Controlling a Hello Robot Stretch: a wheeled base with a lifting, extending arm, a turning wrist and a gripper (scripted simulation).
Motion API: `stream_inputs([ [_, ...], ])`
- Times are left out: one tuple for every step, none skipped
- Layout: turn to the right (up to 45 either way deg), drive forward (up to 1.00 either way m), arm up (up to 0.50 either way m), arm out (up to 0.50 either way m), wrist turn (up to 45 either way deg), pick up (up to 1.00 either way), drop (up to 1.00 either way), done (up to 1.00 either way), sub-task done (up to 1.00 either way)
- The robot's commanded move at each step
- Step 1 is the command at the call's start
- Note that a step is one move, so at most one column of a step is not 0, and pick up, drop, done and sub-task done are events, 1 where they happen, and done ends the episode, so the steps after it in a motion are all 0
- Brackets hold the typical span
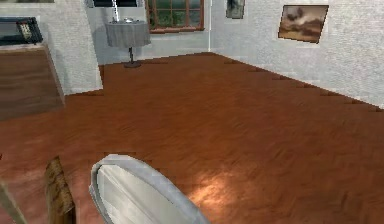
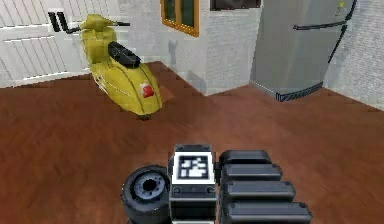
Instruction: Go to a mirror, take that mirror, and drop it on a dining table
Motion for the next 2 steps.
stream_inputs([
  [0.0, 0.1, 0.0, 0.0, 0.0, 0.0, 0.0, 0.0, 0.0],
  [45.0, 0.0, 0.0, 0.0, 0.0, 0.0, 0.0, 0.0, 0.0],
])
